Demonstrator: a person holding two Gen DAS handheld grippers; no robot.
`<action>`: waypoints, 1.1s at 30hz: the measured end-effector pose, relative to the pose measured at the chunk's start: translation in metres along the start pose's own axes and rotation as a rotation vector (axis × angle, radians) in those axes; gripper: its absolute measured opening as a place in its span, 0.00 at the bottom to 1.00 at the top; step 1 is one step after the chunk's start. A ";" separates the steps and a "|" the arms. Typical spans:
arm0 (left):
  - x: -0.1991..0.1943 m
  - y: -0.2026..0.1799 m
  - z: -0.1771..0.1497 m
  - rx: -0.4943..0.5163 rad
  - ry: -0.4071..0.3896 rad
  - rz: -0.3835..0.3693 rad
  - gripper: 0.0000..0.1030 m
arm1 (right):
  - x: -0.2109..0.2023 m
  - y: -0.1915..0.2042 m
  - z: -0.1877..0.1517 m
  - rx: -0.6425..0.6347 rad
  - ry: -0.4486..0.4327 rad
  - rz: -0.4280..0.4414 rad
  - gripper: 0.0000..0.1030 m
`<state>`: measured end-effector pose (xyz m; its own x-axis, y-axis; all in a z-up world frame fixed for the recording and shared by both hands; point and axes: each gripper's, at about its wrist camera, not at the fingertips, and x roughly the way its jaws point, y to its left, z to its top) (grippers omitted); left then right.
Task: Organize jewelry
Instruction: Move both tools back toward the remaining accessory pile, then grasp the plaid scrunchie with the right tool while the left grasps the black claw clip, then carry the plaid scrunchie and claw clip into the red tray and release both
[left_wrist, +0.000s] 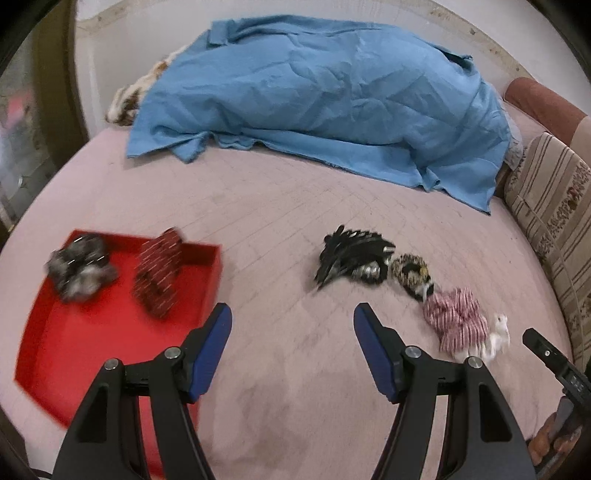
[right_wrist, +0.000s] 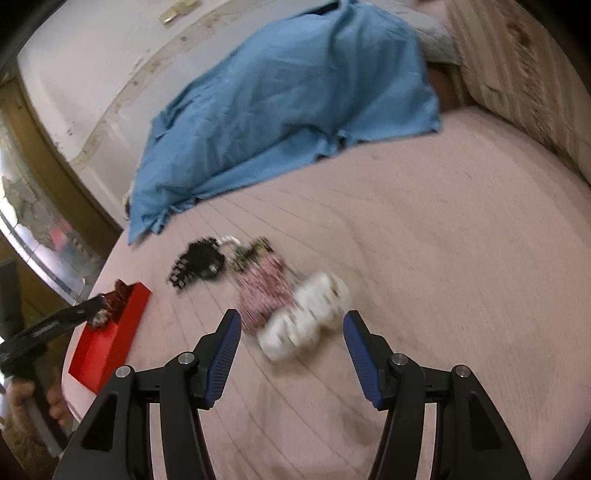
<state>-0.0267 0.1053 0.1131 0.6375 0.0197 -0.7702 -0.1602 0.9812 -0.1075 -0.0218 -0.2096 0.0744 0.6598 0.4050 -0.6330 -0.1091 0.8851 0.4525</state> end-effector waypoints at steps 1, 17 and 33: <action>0.009 -0.002 0.005 0.005 0.004 -0.008 0.66 | 0.005 0.005 0.007 -0.017 0.000 0.007 0.60; 0.128 -0.028 0.036 0.144 0.145 -0.125 0.66 | 0.101 0.025 0.030 -0.128 0.151 -0.034 0.60; 0.085 -0.038 0.025 0.103 0.121 -0.156 0.08 | 0.081 0.043 0.030 -0.163 0.116 -0.036 0.09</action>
<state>0.0528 0.0743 0.0674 0.5528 -0.1513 -0.8195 0.0152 0.9850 -0.1717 0.0489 -0.1453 0.0616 0.5764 0.3875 -0.7195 -0.2115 0.9212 0.3266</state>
